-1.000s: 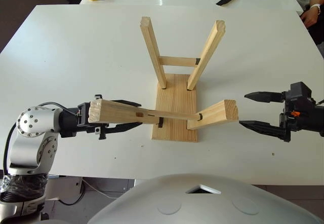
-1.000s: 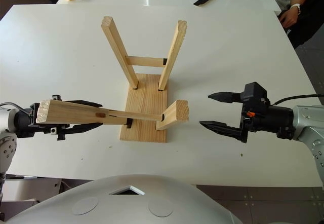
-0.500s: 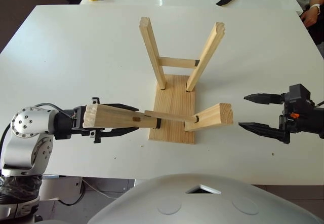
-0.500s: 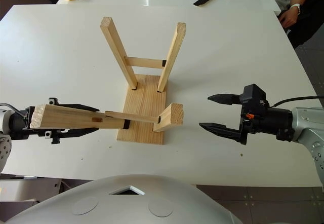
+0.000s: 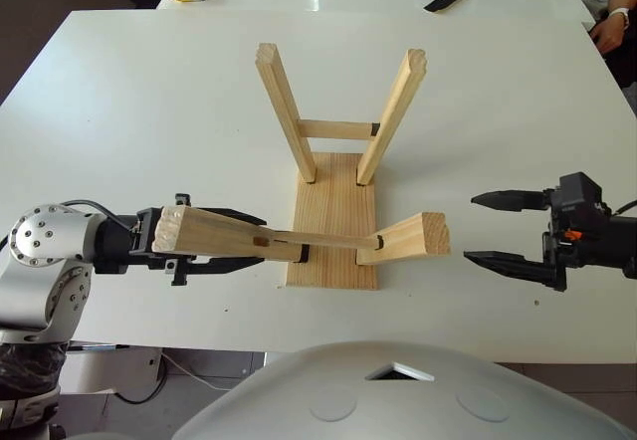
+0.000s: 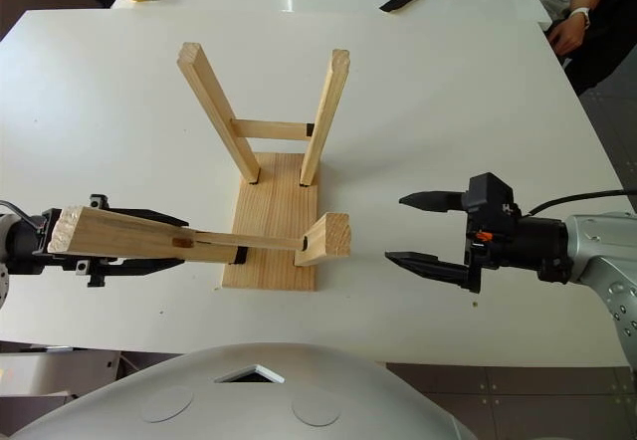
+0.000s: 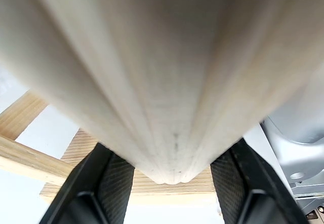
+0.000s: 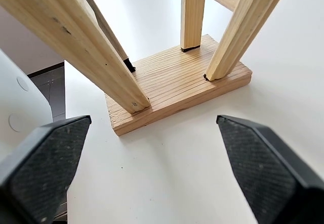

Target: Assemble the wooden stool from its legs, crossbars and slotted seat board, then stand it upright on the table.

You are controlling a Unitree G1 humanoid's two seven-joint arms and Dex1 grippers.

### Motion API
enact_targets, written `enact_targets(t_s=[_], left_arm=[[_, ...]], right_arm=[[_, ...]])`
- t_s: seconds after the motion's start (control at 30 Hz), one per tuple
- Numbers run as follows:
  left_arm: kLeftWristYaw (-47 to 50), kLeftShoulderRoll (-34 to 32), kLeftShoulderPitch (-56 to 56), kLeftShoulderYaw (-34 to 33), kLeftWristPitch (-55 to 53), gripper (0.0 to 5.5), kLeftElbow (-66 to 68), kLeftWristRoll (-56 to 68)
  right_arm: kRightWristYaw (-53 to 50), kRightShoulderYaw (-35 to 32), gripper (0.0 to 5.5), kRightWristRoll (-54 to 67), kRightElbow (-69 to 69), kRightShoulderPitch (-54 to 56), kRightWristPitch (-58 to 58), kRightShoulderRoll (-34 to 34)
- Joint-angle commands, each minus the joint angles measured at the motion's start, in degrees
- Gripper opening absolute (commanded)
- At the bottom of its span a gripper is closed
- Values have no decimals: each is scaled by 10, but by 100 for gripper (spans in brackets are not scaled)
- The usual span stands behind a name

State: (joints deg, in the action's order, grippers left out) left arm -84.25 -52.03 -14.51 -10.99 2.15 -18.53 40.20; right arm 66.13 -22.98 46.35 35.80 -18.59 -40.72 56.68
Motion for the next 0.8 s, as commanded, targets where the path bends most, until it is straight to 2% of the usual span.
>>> enact_targets(t_s=[0.03, 0.33, 0.8], left_arm=[[-25, -38, -13, 18, -30, 206, 15, -39], [-27, -76, 5, 32, -53, 206, 23, -50], [-15, -82, 16, 73, -73, 206, 23, -57]], right_arm=[[1, 2, 458, 5, 12, 8, 2, 8], [-3, -2, 458, 10, 27, 4, 2, 4], [-3, 36, 458, 3, 28, 28, 13, 5]])
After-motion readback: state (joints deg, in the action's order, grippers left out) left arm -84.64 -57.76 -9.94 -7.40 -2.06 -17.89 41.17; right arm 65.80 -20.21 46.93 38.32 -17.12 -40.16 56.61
